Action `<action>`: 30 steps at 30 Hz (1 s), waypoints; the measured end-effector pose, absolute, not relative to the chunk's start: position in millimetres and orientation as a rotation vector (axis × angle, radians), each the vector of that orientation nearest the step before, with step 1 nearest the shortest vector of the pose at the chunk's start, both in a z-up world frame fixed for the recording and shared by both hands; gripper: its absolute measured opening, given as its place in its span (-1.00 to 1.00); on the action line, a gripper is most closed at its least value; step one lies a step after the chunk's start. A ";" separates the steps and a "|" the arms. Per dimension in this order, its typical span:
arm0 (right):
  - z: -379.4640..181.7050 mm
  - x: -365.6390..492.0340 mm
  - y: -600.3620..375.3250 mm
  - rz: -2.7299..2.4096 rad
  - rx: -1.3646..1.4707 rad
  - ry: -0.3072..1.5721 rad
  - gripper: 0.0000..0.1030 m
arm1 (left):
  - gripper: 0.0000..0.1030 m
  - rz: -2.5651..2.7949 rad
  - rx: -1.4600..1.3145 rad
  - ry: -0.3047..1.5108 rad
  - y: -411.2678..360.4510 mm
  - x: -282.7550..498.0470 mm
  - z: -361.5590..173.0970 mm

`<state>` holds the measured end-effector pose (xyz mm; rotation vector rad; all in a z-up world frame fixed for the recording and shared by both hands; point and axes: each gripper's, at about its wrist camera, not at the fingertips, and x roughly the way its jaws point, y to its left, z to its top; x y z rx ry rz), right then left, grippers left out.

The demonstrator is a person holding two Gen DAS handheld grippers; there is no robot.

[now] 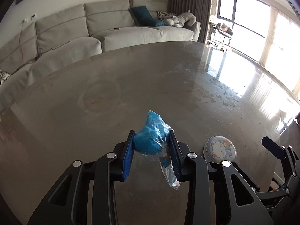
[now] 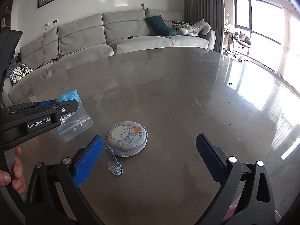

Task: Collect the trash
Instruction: 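Grasp the round cartoon tin with the right tool while the left holds the glove bag, then carry the glove bag and cartoon tin with both tools over the white bin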

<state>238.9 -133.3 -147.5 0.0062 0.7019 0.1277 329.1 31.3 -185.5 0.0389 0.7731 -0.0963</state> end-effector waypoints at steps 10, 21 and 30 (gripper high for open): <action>-160.8 265.3 -110.7 0.187 -0.030 0.846 0.68 | -0.33 -0.092 0.045 0.777 29.1 331.2 -183.7; -159.7 257.2 -112.7 0.160 -0.048 0.825 0.12 | -0.33 -0.100 0.029 0.773 35.0 333.1 -179.7; -117.8 231.1 -135.2 0.149 0.011 0.705 0.12 | -0.33 -0.129 0.020 0.749 28.7 321.5 -168.3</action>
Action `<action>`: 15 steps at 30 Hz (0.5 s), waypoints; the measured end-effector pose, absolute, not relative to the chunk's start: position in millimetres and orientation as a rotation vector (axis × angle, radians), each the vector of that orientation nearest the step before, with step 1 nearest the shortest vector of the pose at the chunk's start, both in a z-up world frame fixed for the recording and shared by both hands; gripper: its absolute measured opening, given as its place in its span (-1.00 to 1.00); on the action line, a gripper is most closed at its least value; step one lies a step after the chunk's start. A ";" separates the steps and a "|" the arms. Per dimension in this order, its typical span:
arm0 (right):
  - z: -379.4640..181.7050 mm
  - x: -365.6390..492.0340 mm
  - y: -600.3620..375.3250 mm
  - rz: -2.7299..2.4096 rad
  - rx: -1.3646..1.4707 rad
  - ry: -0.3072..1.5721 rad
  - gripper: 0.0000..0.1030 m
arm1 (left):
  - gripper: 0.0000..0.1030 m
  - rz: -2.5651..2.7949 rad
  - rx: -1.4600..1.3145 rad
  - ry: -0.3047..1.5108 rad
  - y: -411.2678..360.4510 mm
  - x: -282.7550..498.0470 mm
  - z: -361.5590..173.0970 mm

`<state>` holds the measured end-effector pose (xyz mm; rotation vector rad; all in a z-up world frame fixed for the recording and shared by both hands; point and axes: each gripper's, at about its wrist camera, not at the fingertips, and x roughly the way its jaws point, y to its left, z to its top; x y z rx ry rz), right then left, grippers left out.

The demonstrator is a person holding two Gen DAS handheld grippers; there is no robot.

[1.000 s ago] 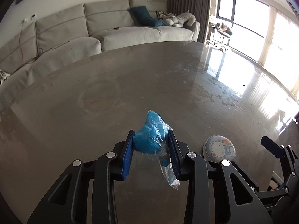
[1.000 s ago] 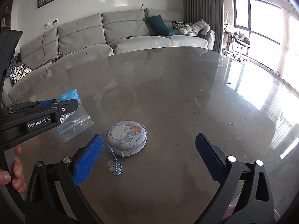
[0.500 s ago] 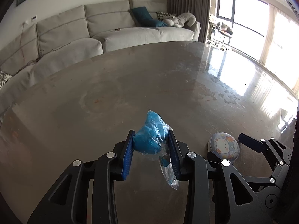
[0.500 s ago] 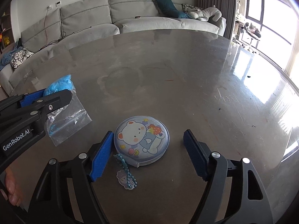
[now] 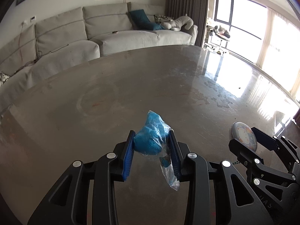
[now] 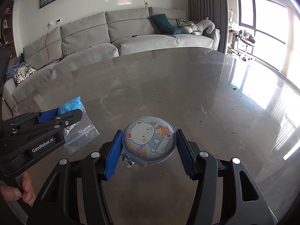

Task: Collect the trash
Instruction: 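Carry the glove bag and cartoon tin with both tools over the white bin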

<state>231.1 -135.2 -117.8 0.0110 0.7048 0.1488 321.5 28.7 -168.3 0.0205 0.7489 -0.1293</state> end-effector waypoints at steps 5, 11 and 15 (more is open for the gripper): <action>-100.9 208.3 -150.7 0.106 0.004 0.661 0.12 | -0.33 -0.165 0.040 0.721 8.5 306.6 -155.0; -94.1 173.5 -184.3 -0.007 0.000 0.611 0.12 | -0.33 -0.262 0.088 0.693 -35.3 279.0 -144.3; -92.3 150.9 -213.9 -0.088 0.053 0.603 0.12 | -0.33 -0.363 0.095 0.686 -70.0 257.9 -144.9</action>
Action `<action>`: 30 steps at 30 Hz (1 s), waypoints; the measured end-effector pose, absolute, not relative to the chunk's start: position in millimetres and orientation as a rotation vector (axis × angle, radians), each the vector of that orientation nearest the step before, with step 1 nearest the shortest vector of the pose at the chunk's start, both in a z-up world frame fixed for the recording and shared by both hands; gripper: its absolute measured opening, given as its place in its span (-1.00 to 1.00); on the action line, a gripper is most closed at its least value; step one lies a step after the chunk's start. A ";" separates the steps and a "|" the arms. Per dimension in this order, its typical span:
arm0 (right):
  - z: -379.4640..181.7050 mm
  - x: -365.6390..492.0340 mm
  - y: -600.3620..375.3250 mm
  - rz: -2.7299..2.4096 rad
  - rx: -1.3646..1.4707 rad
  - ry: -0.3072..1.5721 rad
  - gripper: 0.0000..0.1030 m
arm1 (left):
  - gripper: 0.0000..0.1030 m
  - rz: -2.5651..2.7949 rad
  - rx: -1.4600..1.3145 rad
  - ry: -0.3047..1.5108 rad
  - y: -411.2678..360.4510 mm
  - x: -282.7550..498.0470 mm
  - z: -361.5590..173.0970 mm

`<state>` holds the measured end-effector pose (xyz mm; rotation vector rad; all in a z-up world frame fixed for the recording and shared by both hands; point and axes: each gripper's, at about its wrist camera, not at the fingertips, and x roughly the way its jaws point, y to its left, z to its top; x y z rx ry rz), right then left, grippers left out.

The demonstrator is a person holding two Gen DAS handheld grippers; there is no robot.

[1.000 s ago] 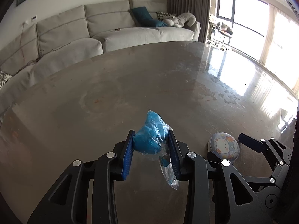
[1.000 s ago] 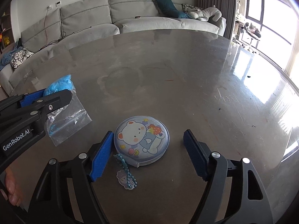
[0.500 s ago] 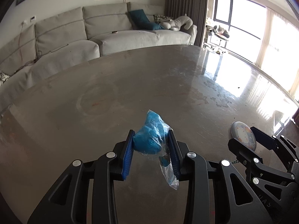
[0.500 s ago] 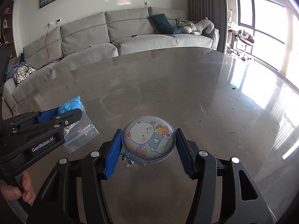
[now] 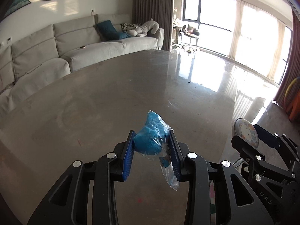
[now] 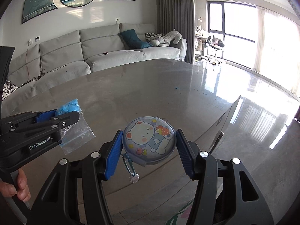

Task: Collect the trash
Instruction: 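Carry the glove bag and cartoon tin with both tools over the white bin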

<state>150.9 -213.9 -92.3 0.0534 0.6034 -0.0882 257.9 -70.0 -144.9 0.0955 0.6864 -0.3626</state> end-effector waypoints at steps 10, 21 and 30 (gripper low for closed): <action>-94.2 92.3 -274.5 -0.262 0.081 0.596 0.12 | -0.33 -0.627 0.150 0.677 -157.5 216.0 -158.9; -119.4 33.2 -338.2 -0.347 0.137 0.634 0.12 | -0.33 -0.871 0.286 0.685 -245.7 162.9 -196.4; -134.4 -7.3 -372.8 -0.402 0.156 0.660 0.12 | -0.33 -0.969 0.340 0.729 -286.1 139.6 -221.4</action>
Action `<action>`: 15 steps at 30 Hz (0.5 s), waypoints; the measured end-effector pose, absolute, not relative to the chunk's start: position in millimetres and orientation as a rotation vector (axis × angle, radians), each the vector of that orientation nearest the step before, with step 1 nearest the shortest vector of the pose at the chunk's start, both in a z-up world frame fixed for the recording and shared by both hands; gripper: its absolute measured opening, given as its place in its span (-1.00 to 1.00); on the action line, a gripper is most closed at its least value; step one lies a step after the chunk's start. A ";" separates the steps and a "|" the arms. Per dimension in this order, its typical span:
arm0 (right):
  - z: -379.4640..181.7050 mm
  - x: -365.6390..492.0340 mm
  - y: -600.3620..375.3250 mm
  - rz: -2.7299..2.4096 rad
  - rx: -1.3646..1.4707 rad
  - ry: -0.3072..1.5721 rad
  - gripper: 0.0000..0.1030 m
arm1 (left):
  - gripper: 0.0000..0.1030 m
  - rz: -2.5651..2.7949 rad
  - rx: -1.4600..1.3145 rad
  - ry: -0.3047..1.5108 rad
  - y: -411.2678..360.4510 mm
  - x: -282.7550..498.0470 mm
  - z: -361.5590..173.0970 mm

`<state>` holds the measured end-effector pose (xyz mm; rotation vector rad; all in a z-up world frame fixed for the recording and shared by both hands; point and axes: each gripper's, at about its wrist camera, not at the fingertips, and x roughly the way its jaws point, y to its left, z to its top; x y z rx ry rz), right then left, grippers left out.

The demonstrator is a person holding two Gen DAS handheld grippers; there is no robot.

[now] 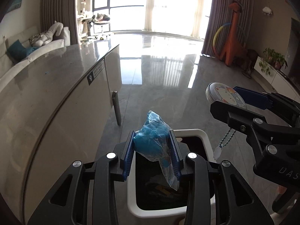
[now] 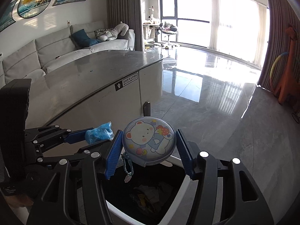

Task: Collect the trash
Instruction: 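Carry the glove bag and cartoon tin with both tools over the white bin, then open the left tool dropping the glove bag while the right tool releases the tin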

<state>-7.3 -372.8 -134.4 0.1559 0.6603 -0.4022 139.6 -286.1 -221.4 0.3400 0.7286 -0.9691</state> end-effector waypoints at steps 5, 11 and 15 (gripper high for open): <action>-145.4 -15.7 -381.7 -0.428 0.169 0.685 0.12 | -0.33 -1.002 0.382 0.763 -302.3 132.2 -236.1; -151.5 -17.9 -393.1 -0.442 0.194 0.698 0.12 | 0.91 -0.980 0.516 0.883 -322.1 125.4 -269.0; -150.8 -20.0 -393.6 -0.442 0.187 0.701 0.13 | 0.91 -0.946 0.549 0.832 -322.9 122.5 -271.5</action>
